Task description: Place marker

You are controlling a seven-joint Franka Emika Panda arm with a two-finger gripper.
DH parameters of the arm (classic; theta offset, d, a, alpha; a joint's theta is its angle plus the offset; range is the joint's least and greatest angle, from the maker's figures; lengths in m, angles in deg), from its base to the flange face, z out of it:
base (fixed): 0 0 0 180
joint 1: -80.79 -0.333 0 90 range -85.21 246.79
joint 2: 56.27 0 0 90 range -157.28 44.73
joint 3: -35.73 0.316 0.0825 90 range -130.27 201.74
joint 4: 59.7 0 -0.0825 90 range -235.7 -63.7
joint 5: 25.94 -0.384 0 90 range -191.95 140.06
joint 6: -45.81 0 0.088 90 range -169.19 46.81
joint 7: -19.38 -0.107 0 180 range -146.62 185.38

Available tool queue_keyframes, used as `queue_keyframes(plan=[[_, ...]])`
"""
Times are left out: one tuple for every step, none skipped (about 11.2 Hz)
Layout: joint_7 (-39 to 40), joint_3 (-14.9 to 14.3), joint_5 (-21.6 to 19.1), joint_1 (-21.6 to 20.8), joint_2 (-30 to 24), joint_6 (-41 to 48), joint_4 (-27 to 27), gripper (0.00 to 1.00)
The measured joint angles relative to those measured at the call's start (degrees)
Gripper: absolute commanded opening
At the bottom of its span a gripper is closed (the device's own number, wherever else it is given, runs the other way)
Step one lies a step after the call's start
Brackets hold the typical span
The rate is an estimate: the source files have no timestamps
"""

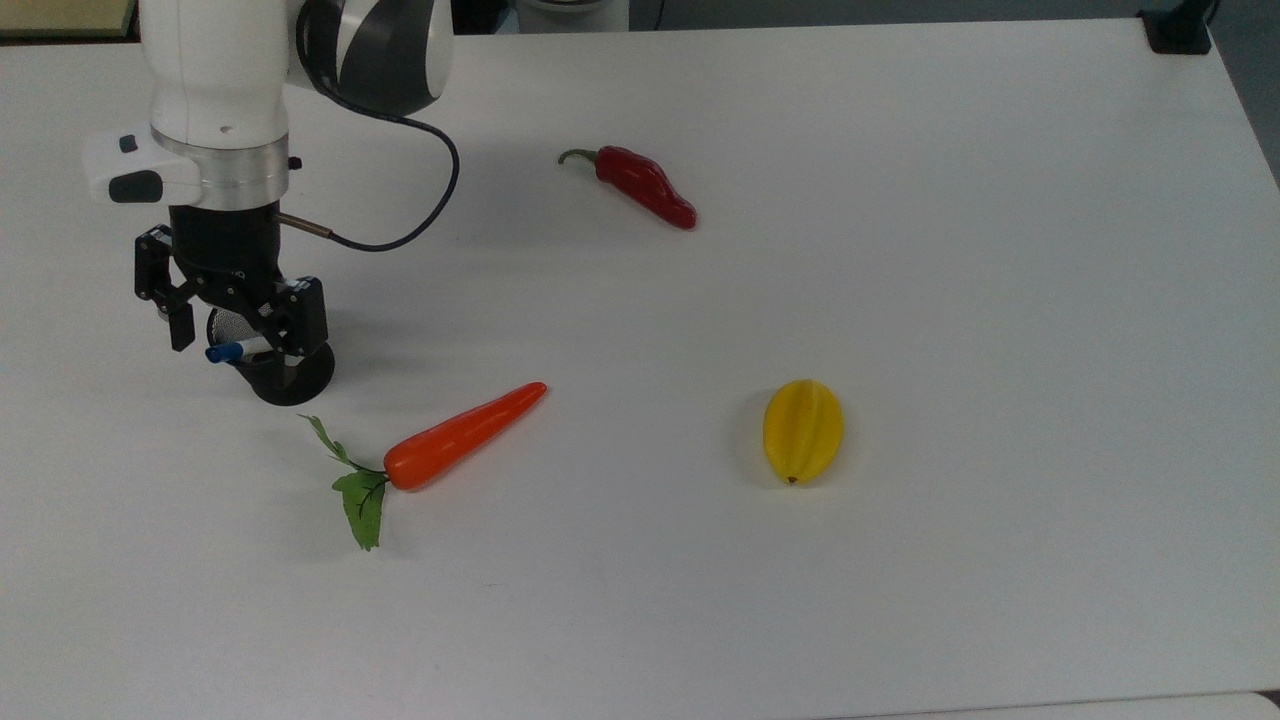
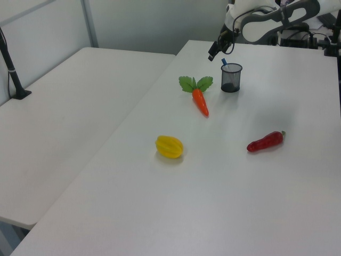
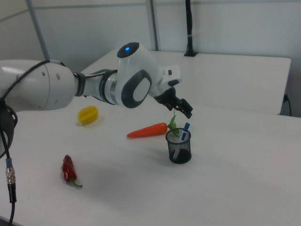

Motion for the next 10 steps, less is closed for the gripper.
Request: queue_keyframes(plan=[[0.00,0.07,0.01,-0.79,-0.84,2.07,0.15,1.00],[0.00,0.13,0.03,-1.46,-1.62,3.87,0.22,1.00],[0.01,0.16,0.04,-2.37,-2.62,6.13,0.29,1.00],[0.01,0.19,0.04,-3.41,-3.69,8.68,0.33,1.00],[0.01,0.24,0.04,-5.05,-5.40,12.73,0.34,1.00],[0.01,0.28,0.04,-6.52,-6.93,16.92,0.35,1.00],[0.01,0.31,0.05,-7.90,-8.35,21.52,0.36,1.00],[0.32,0.33,0.08,-9.37,-9.99,26.69,0.39,1.00],[0.90,0.34,0.09,-10.79,-11.75,31.74,0.41,1.00],[1.47,0.35,0.09,-11.63,-13.00,35.24,0.43,1.00]])
